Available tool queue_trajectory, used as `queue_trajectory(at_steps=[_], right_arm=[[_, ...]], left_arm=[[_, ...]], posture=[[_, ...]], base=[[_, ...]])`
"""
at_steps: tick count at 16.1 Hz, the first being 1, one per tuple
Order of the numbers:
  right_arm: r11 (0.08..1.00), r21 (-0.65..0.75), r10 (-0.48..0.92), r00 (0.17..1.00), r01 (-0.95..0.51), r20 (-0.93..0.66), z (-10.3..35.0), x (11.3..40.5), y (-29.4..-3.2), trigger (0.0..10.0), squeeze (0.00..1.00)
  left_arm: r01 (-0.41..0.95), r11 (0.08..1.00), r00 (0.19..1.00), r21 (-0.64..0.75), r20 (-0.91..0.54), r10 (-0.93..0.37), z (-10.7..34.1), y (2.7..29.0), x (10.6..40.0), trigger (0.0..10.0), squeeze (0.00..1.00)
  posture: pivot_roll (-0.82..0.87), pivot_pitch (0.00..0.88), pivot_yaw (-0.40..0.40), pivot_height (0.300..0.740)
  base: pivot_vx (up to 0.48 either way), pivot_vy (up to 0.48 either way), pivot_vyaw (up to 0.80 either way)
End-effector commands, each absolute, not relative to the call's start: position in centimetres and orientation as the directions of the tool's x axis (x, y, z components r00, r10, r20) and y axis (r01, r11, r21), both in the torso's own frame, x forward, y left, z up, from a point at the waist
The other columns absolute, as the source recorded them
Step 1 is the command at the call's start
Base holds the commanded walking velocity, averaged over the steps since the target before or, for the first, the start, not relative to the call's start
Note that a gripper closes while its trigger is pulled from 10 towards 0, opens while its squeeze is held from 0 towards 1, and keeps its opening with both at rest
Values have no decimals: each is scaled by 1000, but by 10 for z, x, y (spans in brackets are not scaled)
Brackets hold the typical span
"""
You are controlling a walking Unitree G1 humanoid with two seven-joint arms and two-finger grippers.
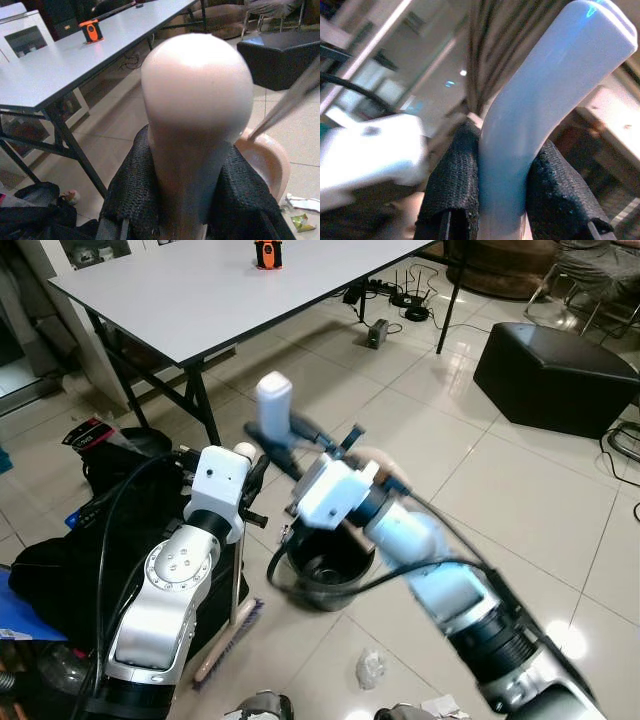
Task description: Sweep floor
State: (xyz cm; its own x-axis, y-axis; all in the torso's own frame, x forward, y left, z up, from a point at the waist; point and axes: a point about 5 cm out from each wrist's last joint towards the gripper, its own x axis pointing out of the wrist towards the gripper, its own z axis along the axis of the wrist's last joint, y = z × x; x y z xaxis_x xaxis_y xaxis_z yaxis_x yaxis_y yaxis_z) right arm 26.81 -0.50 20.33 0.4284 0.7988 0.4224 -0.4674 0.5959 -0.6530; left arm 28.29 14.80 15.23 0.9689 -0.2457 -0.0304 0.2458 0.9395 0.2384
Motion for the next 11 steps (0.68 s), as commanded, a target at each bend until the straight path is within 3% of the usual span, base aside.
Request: queue_trajectory(at_steps=[1,6,11], right_arm=[[564,-654,825,357,-503,438,206,259,3,10000,0],[474,-721,879,317,-506,356,194,254,8,10000,0],[497,-732,865,333,-467,375,199,258,3,10000,0]], left_arm=[[235,934,969,270,7,-246,161,148,284,10000,0],[234,934,970,269,6,-244,161,148,284,10000,0],[233,935,970,266,6,-243,161,148,284,10000,0]], posture=[[-21,64,30,740],[-24,64,30,740],[-25,69,29,740]], base=[[0,0,0],[0,0,0],[0,0,0]])
